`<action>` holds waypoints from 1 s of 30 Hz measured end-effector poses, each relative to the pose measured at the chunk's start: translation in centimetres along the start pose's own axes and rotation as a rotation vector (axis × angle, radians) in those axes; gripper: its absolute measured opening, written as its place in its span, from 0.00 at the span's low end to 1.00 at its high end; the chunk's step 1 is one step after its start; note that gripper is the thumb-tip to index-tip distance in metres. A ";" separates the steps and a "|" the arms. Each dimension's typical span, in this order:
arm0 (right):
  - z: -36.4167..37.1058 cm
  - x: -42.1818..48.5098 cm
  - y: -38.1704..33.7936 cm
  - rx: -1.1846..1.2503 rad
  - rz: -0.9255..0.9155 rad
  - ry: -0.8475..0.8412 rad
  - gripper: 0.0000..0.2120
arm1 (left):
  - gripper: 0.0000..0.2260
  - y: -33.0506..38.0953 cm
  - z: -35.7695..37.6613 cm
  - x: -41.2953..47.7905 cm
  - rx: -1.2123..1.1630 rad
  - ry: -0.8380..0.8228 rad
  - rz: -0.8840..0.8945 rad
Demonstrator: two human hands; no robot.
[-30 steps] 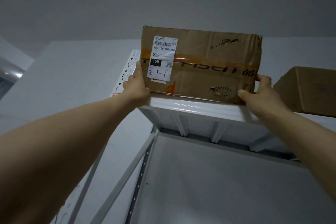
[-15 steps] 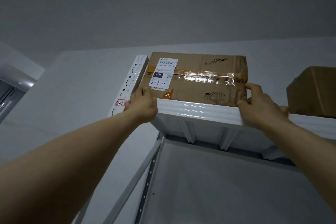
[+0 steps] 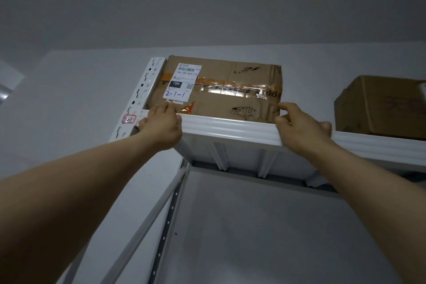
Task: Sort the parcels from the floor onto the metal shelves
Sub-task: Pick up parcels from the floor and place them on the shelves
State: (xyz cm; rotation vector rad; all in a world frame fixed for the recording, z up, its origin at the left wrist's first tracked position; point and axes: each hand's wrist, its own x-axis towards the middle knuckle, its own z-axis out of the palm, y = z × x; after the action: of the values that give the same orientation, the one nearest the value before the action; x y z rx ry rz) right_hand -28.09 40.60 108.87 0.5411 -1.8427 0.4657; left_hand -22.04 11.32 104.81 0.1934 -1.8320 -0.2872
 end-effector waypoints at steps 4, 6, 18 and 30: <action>0.0 -0.2 0.0 0.002 -0.014 -0.001 0.17 | 0.15 1.3 0.4 -0.3 0.010 -0.018 -0.006; -0.2 -0.4 0.1 -0.016 -0.032 -0.005 0.17 | 0.18 2.4 0.7 -0.5 0.009 -0.023 0.012; -2.0 -3.8 1.8 -0.142 -0.066 -0.022 0.25 | 0.28 14.2 3.6 -3.7 0.003 -0.080 0.337; -7.5 -7.2 8.2 -0.065 0.048 0.253 0.18 | 0.28 26.9 5.0 -5.6 -0.274 -0.134 0.570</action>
State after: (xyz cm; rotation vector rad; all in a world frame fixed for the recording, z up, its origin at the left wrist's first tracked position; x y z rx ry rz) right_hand -24.97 52.51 103.97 0.3758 -1.6244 0.4822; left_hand -24.89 39.09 106.31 -0.5429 -1.8727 -0.1463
